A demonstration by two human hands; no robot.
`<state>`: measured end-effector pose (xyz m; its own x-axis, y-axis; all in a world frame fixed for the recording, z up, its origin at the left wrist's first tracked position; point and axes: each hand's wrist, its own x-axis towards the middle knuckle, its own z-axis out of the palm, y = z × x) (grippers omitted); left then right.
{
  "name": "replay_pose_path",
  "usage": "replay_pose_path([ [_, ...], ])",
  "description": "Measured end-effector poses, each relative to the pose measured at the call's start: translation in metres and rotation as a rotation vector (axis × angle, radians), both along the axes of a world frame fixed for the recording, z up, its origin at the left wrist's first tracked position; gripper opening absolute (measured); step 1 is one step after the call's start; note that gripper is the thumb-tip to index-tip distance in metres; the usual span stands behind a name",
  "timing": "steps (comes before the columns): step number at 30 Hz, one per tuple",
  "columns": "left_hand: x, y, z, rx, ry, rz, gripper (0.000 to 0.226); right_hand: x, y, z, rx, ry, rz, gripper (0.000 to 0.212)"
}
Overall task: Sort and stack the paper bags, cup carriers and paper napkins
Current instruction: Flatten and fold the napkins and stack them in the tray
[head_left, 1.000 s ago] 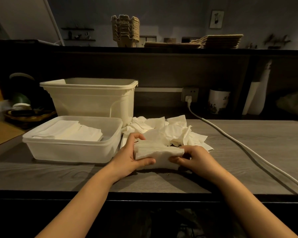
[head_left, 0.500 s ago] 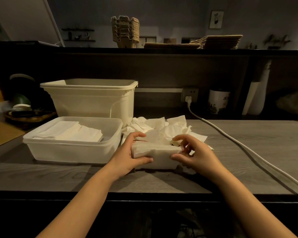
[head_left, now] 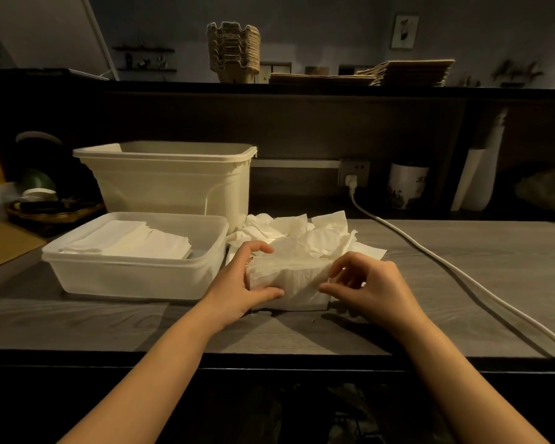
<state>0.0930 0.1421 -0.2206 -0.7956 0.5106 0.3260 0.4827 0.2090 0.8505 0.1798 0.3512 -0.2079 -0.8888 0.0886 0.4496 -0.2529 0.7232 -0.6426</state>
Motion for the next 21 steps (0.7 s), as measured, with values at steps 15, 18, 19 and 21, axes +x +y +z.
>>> replay_pose_path([
  [15, 0.0065, 0.0014, 0.0035, 0.001, 0.047, 0.019, 0.053, 0.0014, -0.0023, 0.0008, -0.002, 0.051, -0.029, 0.031],
  [18, 0.0065, 0.0011, 0.0027, -0.009, 0.037, 0.037, 0.051, 0.0011, -0.0018, 0.0007, -0.019, 0.044, -0.033, 0.03],
  [19, 0.0066, 0.001, 0.0027, -0.008, 0.032, 0.036, 0.051, 0.0007, -0.0016, 0.0007, -0.028, 0.038, -0.036, 0.03],
  [21, 0.0069, 0.0011, 0.0031, -0.006, 0.025, 0.029, 0.051, -0.0006, -0.0009, 0.0004, -0.048, 0.021, -0.046, 0.03],
])
